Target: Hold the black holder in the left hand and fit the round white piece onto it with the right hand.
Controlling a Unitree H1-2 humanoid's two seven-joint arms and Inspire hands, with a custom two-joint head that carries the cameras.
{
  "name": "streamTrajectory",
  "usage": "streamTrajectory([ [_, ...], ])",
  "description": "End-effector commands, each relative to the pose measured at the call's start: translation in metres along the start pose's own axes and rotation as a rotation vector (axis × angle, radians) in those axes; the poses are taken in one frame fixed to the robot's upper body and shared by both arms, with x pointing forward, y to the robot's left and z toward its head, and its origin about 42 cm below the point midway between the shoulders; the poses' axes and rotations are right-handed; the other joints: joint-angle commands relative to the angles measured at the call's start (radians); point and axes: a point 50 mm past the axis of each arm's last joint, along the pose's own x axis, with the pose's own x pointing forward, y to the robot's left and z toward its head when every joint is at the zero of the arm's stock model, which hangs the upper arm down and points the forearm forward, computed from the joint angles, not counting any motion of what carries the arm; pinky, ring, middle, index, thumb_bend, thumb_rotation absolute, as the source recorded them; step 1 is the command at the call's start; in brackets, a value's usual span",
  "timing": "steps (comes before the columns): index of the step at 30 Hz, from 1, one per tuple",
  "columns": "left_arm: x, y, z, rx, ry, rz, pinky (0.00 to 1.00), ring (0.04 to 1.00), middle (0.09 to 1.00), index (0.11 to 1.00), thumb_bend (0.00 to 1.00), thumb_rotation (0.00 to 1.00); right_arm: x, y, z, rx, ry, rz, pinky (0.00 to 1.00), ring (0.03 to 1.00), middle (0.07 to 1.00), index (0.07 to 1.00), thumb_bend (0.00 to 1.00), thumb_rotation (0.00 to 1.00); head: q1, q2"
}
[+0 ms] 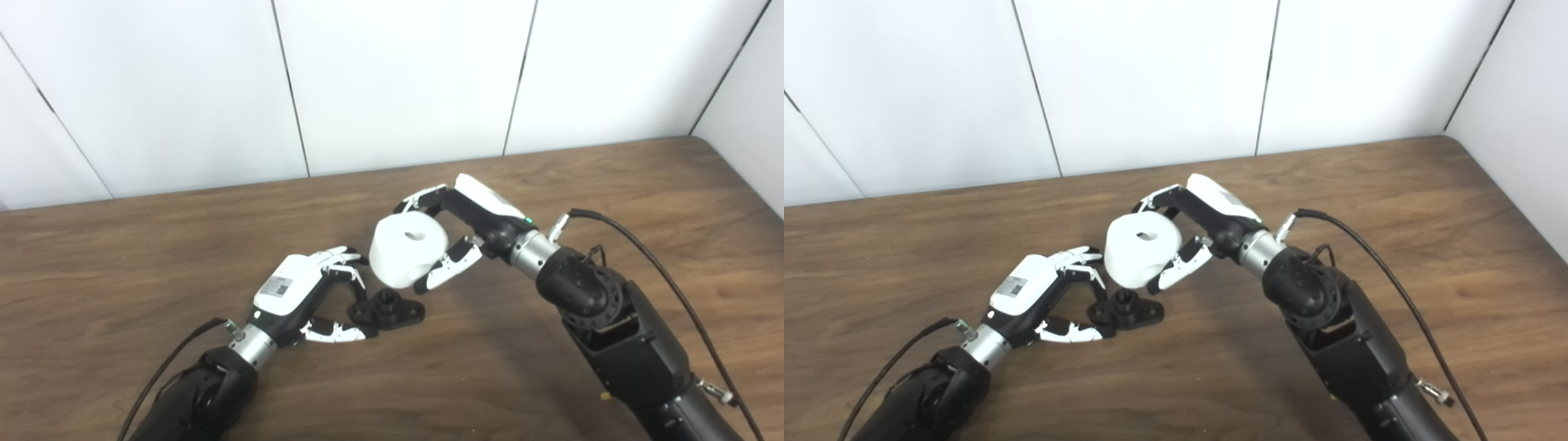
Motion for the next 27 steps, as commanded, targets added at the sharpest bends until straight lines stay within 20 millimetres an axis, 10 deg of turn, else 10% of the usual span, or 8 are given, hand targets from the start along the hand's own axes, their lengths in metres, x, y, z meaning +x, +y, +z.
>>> streamTrajectory([
  [1, -0.02, -0.039, -0.002, 0.028, 0.069, -0.19, 0.81, 0.879, 0.822, 0.481, 0.52, 0.06, 0.002, -0.01, 0.014, -0.026, -0.068, -0.025, 0.72, 0.804, 0.764, 0.48, 0.52, 0.13, 0.0, 0.002],
  [27, -0.013, -0.039, 0.004, 0.018, 0.071, -0.183, 0.81, 0.878, 0.818, 0.48, 0.52, 0.06, 0.01, 0.0, 0.012, -0.109, -0.09, 0.102, 0.7, 0.805, 0.764, 0.479, 0.52, 0.13, 0.025, 0.018],
])
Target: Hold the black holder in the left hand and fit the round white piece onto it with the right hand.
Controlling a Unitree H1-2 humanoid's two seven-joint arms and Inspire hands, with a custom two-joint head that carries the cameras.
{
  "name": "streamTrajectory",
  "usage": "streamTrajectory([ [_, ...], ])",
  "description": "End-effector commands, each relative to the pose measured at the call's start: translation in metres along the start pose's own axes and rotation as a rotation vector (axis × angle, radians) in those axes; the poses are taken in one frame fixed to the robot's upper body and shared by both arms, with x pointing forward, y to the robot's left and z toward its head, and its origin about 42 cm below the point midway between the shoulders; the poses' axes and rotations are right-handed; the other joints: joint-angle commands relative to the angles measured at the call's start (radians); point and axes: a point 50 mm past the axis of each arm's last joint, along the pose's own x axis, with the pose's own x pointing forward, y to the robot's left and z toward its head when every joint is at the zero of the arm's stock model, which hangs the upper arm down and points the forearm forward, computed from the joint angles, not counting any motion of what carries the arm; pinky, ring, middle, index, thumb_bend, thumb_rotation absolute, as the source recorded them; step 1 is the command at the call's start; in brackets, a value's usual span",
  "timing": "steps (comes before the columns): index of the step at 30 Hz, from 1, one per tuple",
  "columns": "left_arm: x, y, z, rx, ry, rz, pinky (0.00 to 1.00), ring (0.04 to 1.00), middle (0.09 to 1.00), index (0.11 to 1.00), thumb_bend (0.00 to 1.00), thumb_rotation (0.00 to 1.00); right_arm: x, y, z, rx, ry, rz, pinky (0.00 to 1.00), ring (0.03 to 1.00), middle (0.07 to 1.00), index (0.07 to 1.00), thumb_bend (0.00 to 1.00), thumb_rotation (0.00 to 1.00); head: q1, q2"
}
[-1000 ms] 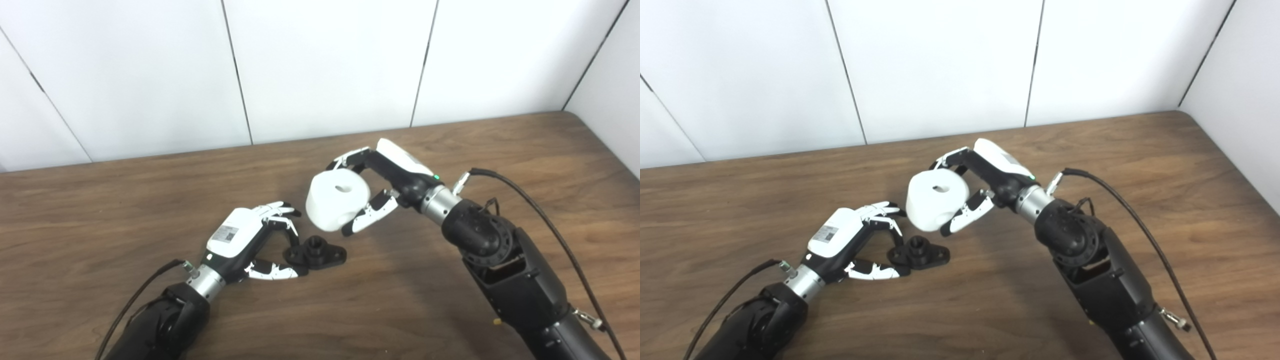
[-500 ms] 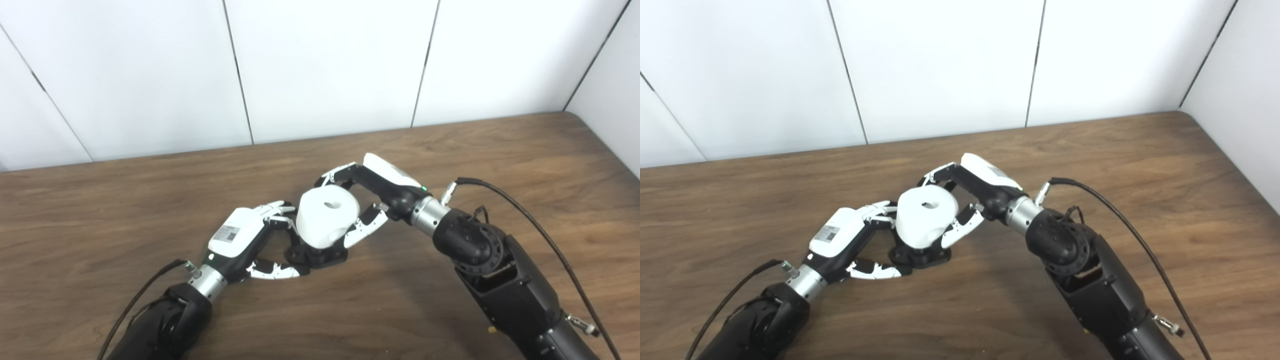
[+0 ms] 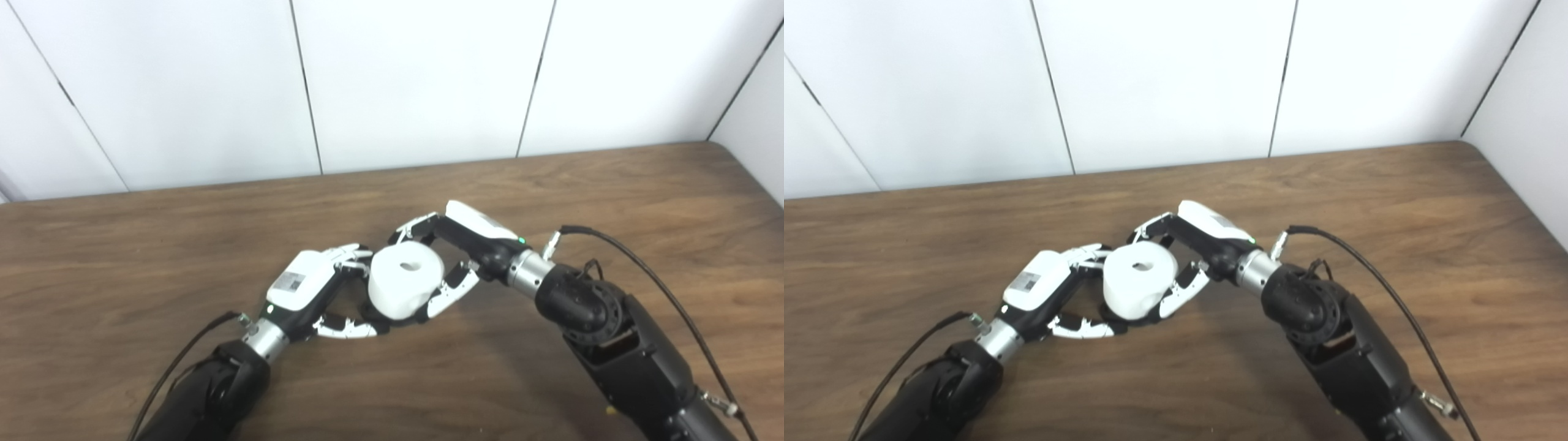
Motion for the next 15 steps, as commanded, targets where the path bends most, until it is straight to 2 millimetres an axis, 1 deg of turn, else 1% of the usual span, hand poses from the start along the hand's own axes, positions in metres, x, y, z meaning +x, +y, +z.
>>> streamTrajectory([
  [1, -0.0159, -0.0379, 0.0017, 0.021, 0.062, -0.184, 0.81, 0.876, 0.818, 0.48, 0.52, 0.06, 0.0065, -0.0163, 0.0094, -0.058, -0.058, -0.021, 0.7, 0.804, 0.764, 0.479, 0.52, 0.13, 0.001, 0.002],
  [7, -0.0145, -0.0368, 0.0023, 0.026, 0.058, -0.18, 0.81, 0.873, 0.821, 0.48, 0.52, 0.06, 0.0113, -0.0151, 0.0082, -0.076, -0.066, -0.004, 0.68, 0.794, 0.757, 0.479, 0.52, 0.13, 0.001, 0.004],
  [15, -0.0136, -0.0375, 0.0044, 0.022, 0.061, -0.181, 0.81, 0.878, 0.823, 0.48, 0.52, 0.07, 0.0149, -0.0188, 0.0082, -0.097, -0.073, 0.004, 0.67, 0.782, 0.754, 0.48, 0.52, 0.13, 0.002, 0.004],
])
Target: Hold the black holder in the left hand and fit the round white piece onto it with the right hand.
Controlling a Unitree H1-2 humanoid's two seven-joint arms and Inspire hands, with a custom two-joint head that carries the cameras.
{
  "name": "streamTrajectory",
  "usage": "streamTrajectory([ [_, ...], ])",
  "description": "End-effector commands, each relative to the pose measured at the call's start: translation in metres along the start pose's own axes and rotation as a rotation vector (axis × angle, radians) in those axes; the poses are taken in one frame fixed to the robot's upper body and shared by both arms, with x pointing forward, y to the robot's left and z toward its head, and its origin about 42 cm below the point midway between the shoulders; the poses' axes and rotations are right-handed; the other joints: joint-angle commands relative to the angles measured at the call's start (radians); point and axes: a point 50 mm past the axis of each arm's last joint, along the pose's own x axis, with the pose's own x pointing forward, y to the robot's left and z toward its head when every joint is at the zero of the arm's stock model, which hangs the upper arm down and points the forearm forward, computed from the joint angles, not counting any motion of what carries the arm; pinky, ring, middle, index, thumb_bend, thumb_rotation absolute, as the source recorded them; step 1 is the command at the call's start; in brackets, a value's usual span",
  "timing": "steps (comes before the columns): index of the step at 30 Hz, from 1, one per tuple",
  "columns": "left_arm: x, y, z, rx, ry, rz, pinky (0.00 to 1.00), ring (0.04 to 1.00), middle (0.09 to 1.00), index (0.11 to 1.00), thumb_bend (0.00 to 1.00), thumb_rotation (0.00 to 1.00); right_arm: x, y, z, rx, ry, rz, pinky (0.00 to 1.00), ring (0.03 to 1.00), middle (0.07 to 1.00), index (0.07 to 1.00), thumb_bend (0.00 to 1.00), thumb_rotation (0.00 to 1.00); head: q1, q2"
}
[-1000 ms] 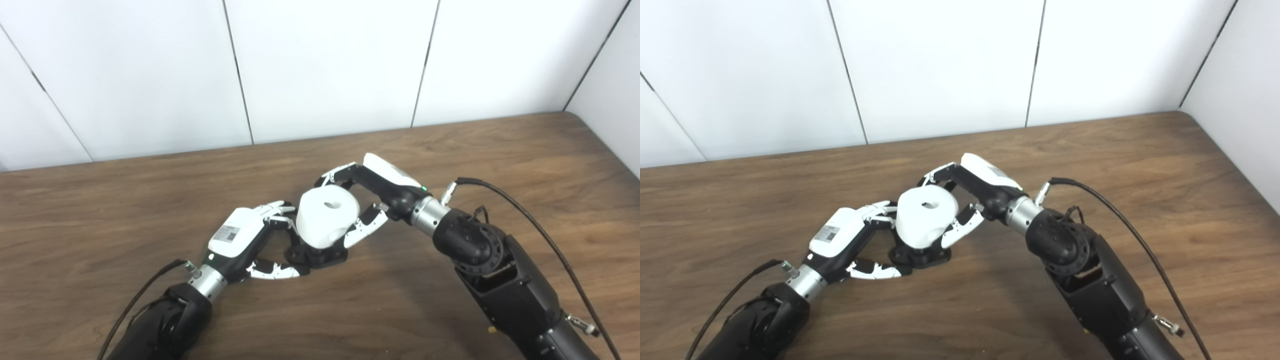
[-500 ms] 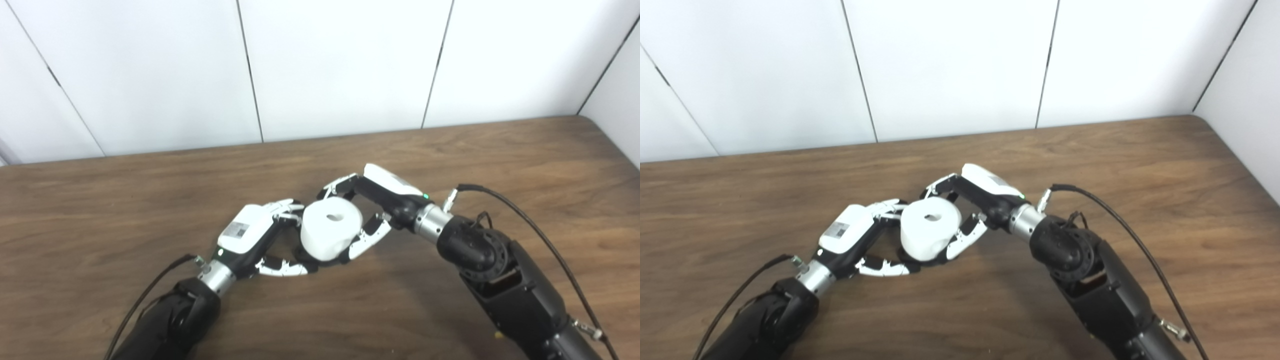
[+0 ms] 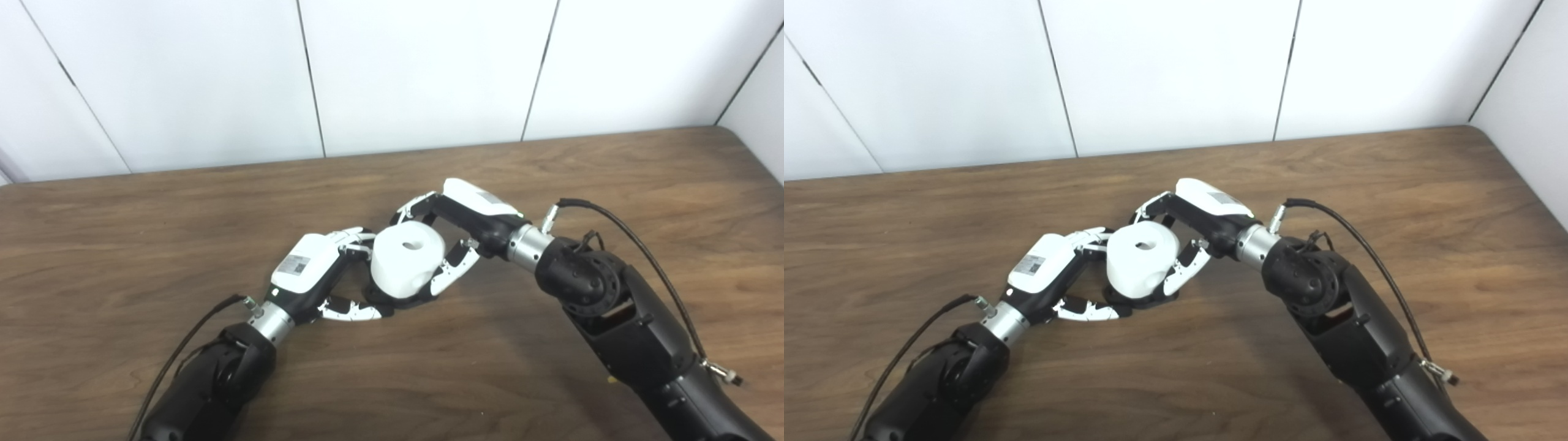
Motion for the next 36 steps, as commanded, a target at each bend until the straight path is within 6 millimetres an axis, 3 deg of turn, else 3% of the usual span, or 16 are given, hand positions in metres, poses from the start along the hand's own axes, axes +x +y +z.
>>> streamTrajectory([
  [1, -0.016, -0.037, 0.002, 0.022, 0.052, -0.187, 0.81, 0.879, 0.823, 0.48, 0.52, 0.07, 0.003, -0.019, 0.01, -0.054, -0.057, -0.035, 0.67, 0.783, 0.755, 0.48, 0.52, 0.13, 0.0, 0.005],
  [36, -0.014, -0.035, 0.005, 0.018, 0.046, -0.192, 0.81, 0.88, 0.824, 0.48, 0.52, 0.07, 0.0, -0.009, 0.011, -0.205, -0.142, -0.022, 0.61, 0.757, 0.739, 0.48, 0.52, 0.13, 0.017, 0.029],
])
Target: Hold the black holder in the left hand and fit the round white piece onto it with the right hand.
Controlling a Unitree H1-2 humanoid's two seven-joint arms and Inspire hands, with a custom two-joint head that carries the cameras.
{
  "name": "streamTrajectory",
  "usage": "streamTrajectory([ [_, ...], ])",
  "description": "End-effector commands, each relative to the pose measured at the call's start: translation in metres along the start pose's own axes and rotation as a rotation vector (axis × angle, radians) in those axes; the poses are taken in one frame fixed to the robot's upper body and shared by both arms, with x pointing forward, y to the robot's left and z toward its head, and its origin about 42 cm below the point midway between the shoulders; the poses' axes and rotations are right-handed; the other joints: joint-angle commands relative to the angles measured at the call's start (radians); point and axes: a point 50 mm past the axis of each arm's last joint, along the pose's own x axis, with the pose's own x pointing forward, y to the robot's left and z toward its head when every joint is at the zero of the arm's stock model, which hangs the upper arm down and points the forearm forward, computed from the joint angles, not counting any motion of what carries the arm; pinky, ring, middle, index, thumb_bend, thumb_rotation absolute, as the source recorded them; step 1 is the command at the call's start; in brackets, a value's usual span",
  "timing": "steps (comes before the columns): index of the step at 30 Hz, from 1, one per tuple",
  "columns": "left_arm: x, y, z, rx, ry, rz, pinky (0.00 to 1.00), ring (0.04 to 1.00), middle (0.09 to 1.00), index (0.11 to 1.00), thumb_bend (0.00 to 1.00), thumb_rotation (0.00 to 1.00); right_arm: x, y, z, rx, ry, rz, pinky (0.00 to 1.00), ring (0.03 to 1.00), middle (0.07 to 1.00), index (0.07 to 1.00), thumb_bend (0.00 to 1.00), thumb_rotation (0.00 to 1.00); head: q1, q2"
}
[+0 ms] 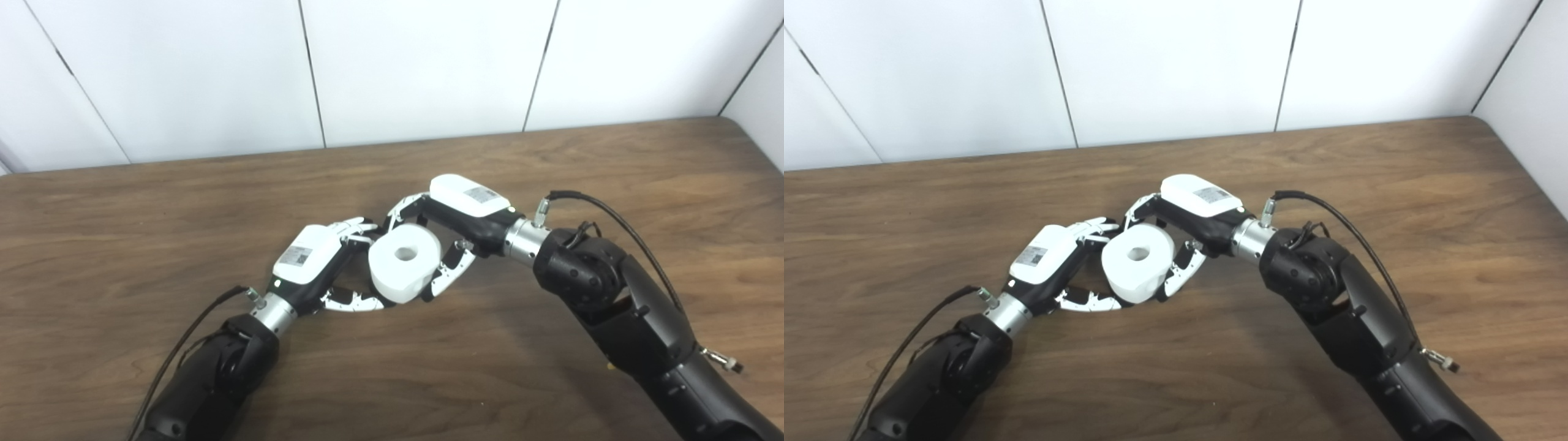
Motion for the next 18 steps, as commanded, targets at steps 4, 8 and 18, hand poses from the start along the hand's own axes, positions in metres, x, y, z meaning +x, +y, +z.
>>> streamTrajectory([
  [4, -0.014, -0.035, 0.002, 0.009, 0.038, -0.185, 0.81, 0.878, 0.822, 0.479, 0.52, 0.07, 0.0, -0.011, 0.004, -0.027, -0.04, -0.049, 0.61, 0.758, 0.739, 0.48, 0.52, 0.13, 0.001, 0.0],
  [8, -0.014, -0.035, 0.001, 0.021, 0.036, -0.183, 0.8, 0.877, 0.82, 0.479, 0.52, 0.07, 0.0, -0.017, 0.006, -0.005, -0.049, -0.091, 0.63, 0.764, 0.738, 0.479, 0.52, 0.13, 0.0, 0.001],
  [18, -0.014, -0.034, 0.0, 0.02, 0.037, -0.186, 0.8, 0.872, 0.822, 0.48, 0.52, 0.07, 0.0, -0.031, 0.009, -0.012, -0.045, -0.128, 0.64, 0.751, 0.732, 0.48, 0.52, 0.13, -0.001, 0.003],
])
